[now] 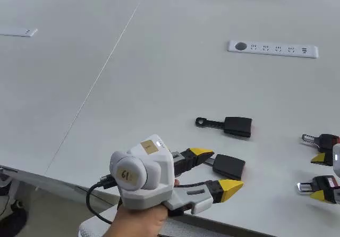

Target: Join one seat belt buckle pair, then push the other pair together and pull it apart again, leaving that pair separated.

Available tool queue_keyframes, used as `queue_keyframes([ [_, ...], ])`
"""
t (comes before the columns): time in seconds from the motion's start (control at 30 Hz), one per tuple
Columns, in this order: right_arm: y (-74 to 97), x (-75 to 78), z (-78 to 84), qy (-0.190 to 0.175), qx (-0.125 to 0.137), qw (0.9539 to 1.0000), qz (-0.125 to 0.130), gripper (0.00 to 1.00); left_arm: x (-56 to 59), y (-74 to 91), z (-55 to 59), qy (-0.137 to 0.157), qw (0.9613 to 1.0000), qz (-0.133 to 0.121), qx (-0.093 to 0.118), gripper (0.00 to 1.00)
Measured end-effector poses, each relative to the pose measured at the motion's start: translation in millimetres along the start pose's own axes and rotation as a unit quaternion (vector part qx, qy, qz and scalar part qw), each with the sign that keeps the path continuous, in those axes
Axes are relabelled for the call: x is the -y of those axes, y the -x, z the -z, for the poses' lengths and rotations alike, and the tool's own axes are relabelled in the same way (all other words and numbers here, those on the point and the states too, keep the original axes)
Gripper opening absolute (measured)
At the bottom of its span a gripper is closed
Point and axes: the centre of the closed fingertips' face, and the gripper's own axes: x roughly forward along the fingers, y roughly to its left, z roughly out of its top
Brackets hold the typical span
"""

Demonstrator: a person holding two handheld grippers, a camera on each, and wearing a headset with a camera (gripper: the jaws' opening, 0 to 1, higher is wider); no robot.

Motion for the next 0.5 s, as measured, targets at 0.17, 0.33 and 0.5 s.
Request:
queue_keyframes([
  [0.17,-1.4,-10.2,-1.4,-0.002,0.006,0.9997,-0.022,0.99,11.2,0.8,0.0,-0.007,0.9996,0.024,0.008,1.0],
  [0.33,-1.8,-20.3,-2.3,-0.003,0.014,0.9985,-0.052,0.97,19.7,-0.8,4.7,-0.028,0.9984,0.05,0.0,1.0],
  [0.5,-2.1,-19.3,-1.6,-0.005,0.017,0.9987,-0.047,0.96,16.8,-5.2,7.6,-0.023,0.9987,0.045,0.0,1.0],
])
